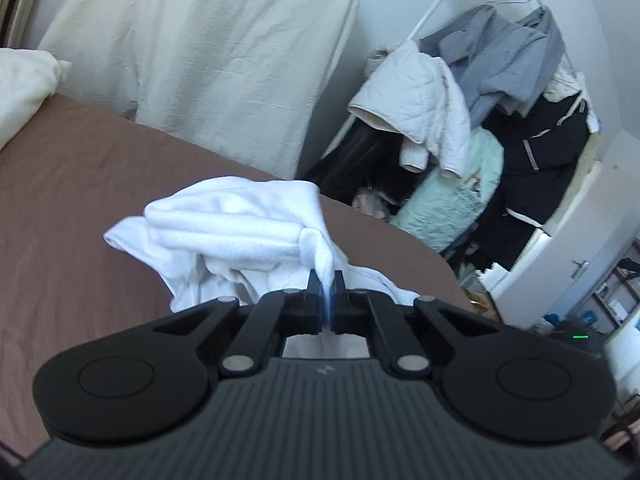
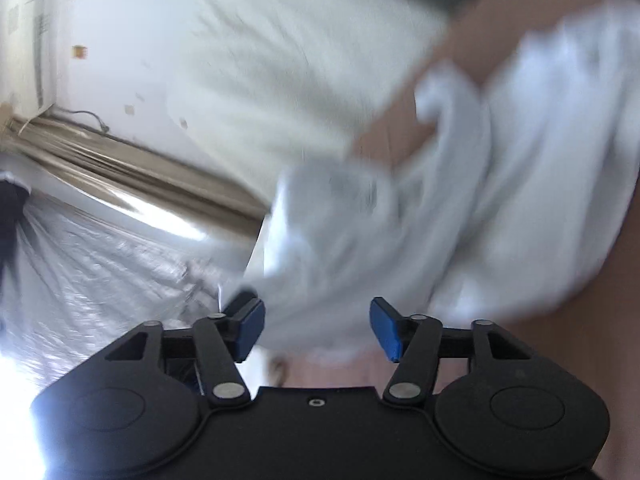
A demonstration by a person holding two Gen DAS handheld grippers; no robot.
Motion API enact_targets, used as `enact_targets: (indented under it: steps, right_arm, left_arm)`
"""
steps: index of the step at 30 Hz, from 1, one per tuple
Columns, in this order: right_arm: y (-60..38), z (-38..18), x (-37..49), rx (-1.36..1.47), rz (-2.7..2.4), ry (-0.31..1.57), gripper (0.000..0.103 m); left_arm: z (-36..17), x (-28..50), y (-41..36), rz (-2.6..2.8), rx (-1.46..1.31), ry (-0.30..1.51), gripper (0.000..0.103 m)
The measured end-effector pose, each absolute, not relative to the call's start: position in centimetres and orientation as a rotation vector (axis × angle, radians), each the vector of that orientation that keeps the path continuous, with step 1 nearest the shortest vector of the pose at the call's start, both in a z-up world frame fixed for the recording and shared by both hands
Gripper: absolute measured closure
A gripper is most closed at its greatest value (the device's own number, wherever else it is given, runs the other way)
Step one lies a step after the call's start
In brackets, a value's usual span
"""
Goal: Fold clothes
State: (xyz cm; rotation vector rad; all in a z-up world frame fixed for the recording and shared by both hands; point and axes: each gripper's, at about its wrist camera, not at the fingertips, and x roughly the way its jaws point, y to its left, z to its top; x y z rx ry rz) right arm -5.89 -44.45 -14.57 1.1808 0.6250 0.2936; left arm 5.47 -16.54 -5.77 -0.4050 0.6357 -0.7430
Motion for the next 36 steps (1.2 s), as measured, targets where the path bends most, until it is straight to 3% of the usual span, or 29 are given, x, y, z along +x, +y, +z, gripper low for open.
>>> enact_targets:
  steps: [3, 4, 7, 9, 10, 11, 14, 16, 17, 18, 27, 30, 36]
  right_arm:
    - [-43.6, -17.5, -4.7, 1.353, 0.317, 0.664, 0.029]
    - [-43.4, -18.5, -4.2, 1.412, 0.324, 0.675, 0.018]
    - [-43.0, -20.5, -3.1, 1.494, 0.299, 0.687, 0.015]
    - [-42.8, -20.6, -3.1, 1.439, 0.246, 0.660, 0.031]
    - [-42.8, -20.2, -3.3, 1.390, 0.227, 0.641, 0.068]
    - [-42.8, -19.4, -3.4, 1.321, 0.221, 0.627, 0.081]
    - [-43.2, -13.4, -5.3, 0.954, 0.060, 0.512, 0.083]
    - [-42.4, -8.3, -7.7, 0.585, -0.193, 0.389, 0.083]
    - [-42.0, -6.2, -8.8, 0.414, -0.324, 0.330, 0.084]
    - [-42.6, -5.0, -9.8, 0.345, -0.410, 0.284, 0.084]
    - [-51.9, -7.1, -14.2, 0.542, -0.636, 0.298, 0.084]
    - [-52.4, -7.6, -14.0, 0.570, -0.617, 0.296, 0.084]
    - [-52.9, -7.9, -12.0, 0.538, -0.618, 0.379, 0.083]
  left_arm:
    - [-5.9, 4.5, -16.7, -0.785, -0.360, 0.657, 0.101]
    - [-6.1, 4.2, -16.8, -0.793, -0.342, 0.655, 0.101]
    - [-6.9, 3.5, -17.0, -0.824, -0.363, 0.677, 0.101]
    - [-7.4, 3.1, -17.0, -0.847, -0.399, 0.700, 0.101]
    - [-7.3, 3.1, -17.2, -0.844, -0.389, 0.709, 0.101]
    - [-7.3, 3.0, -17.4, -0.840, -0.379, 0.719, 0.100]
    - [-6.4, 2.9, -17.4, -0.845, -0.359, 0.752, 0.093]
    - [-5.0, 2.1, -17.4, -0.782, -0.211, 0.679, 0.071]
    - [-4.4, 1.7, -17.3, -0.738, -0.141, 0.633, 0.052]
    - [-4.3, 1.9, -17.0, -0.700, -0.111, 0.614, 0.046]
    - [-10.0, 7.7, -16.1, -0.608, -0.214, 0.819, 0.043]
    - [-12.4, 10.3, -16.3, -0.638, -0.408, 0.964, 0.043]
    - [-13.4, 14.0, -19.3, -0.629, -0.469, 0.942, 0.042]
